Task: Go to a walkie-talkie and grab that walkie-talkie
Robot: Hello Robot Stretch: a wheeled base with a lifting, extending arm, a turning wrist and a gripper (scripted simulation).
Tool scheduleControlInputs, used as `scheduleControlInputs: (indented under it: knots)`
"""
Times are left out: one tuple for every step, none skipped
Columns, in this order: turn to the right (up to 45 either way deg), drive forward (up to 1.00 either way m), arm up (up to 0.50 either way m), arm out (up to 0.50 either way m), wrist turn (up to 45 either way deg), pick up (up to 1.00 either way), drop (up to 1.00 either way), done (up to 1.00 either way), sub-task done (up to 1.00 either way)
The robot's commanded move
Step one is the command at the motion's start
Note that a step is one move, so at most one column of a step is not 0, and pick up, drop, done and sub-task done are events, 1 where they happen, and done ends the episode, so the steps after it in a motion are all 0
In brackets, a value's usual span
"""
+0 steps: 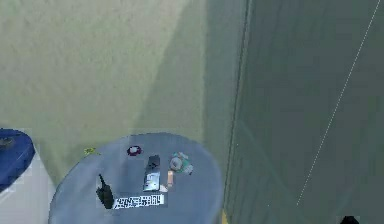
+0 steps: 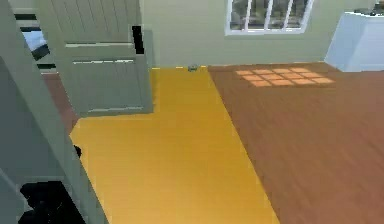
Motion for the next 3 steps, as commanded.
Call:
scheduleControlInputs:
  knots:
    - [-45.0,0.00,0.00,0.00,0.0,0.00,0.00,0.00,0.00]
    - [-45.0,0.00,0.00,0.00,0.0,0.00,0.00,0.00,0.00]
    - [-27.0,0.00,0.00,0.00,0.0,0.00,0.00,0.00,0.00]
